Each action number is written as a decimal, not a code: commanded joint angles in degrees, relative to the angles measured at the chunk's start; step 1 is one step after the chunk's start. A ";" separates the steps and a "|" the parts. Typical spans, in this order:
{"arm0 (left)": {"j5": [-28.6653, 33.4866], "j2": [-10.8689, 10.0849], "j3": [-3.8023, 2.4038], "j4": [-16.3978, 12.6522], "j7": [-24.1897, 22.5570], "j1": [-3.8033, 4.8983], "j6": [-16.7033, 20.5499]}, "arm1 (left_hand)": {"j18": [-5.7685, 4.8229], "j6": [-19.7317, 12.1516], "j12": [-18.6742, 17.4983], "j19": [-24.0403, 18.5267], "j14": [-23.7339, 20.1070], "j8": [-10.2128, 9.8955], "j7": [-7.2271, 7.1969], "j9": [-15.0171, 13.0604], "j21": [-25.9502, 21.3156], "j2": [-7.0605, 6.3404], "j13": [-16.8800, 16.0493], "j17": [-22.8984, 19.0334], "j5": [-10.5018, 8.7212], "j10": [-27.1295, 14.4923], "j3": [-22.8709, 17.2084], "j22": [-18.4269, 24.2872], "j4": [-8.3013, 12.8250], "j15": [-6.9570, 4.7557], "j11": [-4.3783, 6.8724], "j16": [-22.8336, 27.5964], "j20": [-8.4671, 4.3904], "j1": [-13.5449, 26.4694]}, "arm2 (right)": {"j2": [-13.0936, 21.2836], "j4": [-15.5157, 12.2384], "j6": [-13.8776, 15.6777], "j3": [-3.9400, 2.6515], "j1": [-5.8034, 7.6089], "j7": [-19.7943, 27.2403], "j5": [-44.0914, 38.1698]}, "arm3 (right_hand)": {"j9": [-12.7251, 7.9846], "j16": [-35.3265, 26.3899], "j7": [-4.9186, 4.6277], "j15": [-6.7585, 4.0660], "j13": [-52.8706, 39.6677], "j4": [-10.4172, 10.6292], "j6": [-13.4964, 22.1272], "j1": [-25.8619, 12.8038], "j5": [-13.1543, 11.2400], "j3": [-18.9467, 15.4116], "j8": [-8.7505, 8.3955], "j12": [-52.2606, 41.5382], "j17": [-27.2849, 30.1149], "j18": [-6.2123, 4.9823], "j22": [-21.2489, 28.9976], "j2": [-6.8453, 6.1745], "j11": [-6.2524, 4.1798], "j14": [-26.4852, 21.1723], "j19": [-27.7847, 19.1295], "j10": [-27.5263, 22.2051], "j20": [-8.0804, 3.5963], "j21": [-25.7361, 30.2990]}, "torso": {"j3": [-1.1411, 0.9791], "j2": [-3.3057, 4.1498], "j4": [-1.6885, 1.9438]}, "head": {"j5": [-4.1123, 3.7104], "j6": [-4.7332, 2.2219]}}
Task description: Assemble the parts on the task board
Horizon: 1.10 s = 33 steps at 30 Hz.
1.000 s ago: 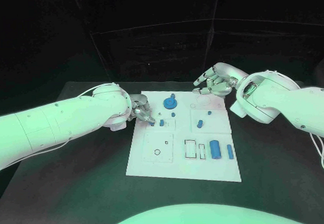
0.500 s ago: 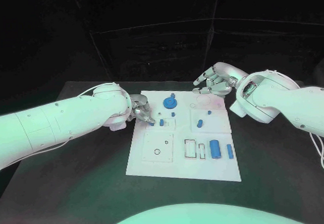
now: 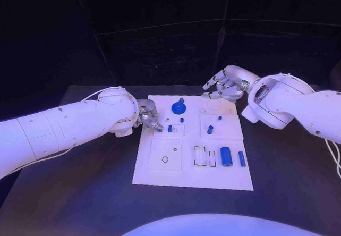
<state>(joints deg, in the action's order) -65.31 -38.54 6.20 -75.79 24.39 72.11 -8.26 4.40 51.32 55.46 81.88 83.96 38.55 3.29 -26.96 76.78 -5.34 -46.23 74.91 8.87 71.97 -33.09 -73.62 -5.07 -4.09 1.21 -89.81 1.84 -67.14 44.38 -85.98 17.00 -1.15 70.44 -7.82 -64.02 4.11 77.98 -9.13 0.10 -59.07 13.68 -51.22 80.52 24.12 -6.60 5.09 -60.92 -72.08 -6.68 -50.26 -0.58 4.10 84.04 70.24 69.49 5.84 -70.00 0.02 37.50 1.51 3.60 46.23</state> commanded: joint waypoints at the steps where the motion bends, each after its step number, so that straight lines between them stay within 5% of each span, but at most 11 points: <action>1: 0.84 0.11 0.15 0.10 0.00 -0.07 -1.25 | -0.40 0.05 0.12 0.20 6.04 0.30 -0.24 0.06 -0.05 -0.07 0.04 15.09 0.17 0.36 -6.30 0.09 5.87 -0.43 0.00 -0.19 0.00 0.00 | -0.08 -0.05 -0.23 -0.03 0.10 0.50 0.09 | -0.04 -0.30 -0.08 -0.55 0.06 0.32 -0.28 0.52 0.48 0.03 0.38 -0.17 -0.02 -0.81 0.13 0.33 -0.05 2.12 -0.12 -0.23 -0.13 0.25 | -0.01 0.02 -0.03 | 0.01 0.02; 16: 2.94 0.53 0.34 0.38 0.00 -0.08 -1.77 | -0.52 1.47 1.15 0.44 6.04 0.21 -0.98 0.81 0.29 -0.71 -0.95 15.09 -0.07 1.35 -1.01 -0.59 3.03 -0.74 0.47 -0.19 -0.21 3.67 | -0.14 -0.05 -0.44 -0.03 0.10 0.54 0.23 | -0.04 -0.30 -0.08 -0.56 0.08 0.36 -0.28 0.58 0.57 0.04 0.39 -0.18 -0.04 -0.81 0.11 0.34 -0.05 2.13 -0.10 -0.24 -0.13 0.25 | 0.01 0.00 0.00 | -0.25 0.07; 33: 3.11 1.84 0.35 2.15 0.80 -0.08 -1.62 | -0.59 2.47 1.68 0.62 6.04 -0.31 -1.08 1.66 0.47 0.11 -1.48 15.09 0.01 1.60 2.11 -0.99 0.41 -0.87 0.57 -0.19 -0.38 6.28 | -0.39 0.16 -0.43 -0.03 0.10 0.63 0.32 | -0.05 -0.47 -0.10 -0.55 0.28 0.53 -0.23 0.61 0.95 0.04 0.37 -0.04 0.16 -0.85 0.37 0.39 -0.05 2.08 -0.19 -0.38 -0.14 0.41 | 0.04 0.03 -0.02 | -0.51 0.19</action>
<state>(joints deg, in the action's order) -62.73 -36.84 6.54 -73.65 24.89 72.04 -8.89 4.40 53.42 57.01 82.26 83.96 38.60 2.10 -25.37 77.01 -5.24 -47.66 74.91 8.87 73.44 -31.27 -74.57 -4.75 -4.51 2.02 -89.81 1.46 -61.24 44.05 -85.79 16.80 -1.15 70.43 -7.75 -63.90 4.11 77.69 -9.13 0.10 -58.84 13.85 -51.22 80.75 24.78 -6.43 5.09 -60.92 -71.97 -6.68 -49.94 -0.35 4.10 84.04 70.24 69.49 5.85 -69.79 0.05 37.51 1.49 3.12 46.36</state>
